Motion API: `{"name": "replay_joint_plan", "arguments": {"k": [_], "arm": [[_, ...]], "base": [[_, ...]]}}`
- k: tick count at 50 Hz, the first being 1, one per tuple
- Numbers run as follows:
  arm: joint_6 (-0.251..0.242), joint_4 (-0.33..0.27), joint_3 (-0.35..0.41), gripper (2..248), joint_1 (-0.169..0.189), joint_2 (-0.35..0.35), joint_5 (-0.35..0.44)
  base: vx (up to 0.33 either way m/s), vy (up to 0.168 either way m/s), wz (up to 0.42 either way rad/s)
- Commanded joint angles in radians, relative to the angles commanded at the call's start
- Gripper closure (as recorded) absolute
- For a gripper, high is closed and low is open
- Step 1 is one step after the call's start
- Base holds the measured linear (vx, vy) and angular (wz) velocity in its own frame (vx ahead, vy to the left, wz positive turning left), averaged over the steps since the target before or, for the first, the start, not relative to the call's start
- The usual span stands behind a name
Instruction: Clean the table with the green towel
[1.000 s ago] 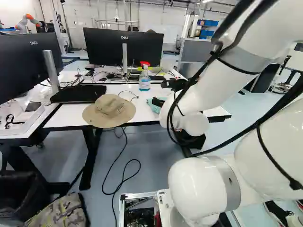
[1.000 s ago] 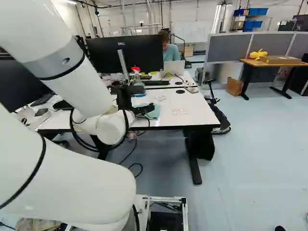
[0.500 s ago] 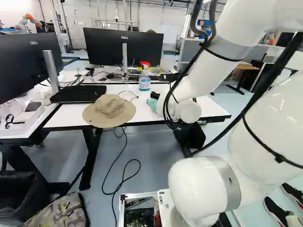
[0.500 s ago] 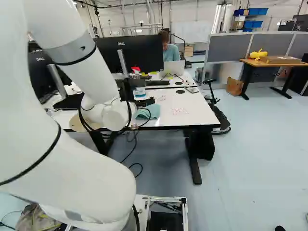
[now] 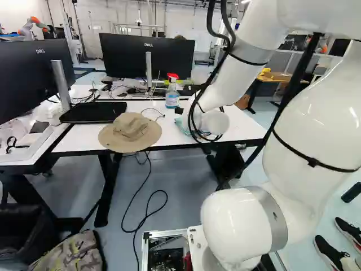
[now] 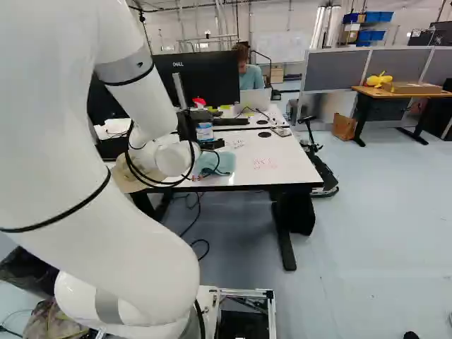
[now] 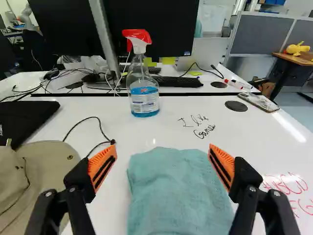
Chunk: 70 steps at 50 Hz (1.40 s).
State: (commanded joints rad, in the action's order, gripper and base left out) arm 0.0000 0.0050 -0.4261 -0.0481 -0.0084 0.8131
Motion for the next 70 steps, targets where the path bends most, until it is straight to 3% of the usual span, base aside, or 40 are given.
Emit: {"name": "replay_joint_plan", "arguments": {"k": [15,44,59,70], "arm": [[0.000,0.020,-0.052,3,-0.009,-0.050,-0.123],[0.000,0.066,-0.060,3,-0.009,-0.057,-0.373],[0.000,0.066,-0.071,3,0.000,-0.068,-0.373],[0.000,0.066,-0.100,3,0.029,-0.095,-0.373]], "base": [[0.000,0.000,0.000],[0.000,0.000,0.000],[0.000,0.000,0.000],[0.000,0.000,0.000]]}}
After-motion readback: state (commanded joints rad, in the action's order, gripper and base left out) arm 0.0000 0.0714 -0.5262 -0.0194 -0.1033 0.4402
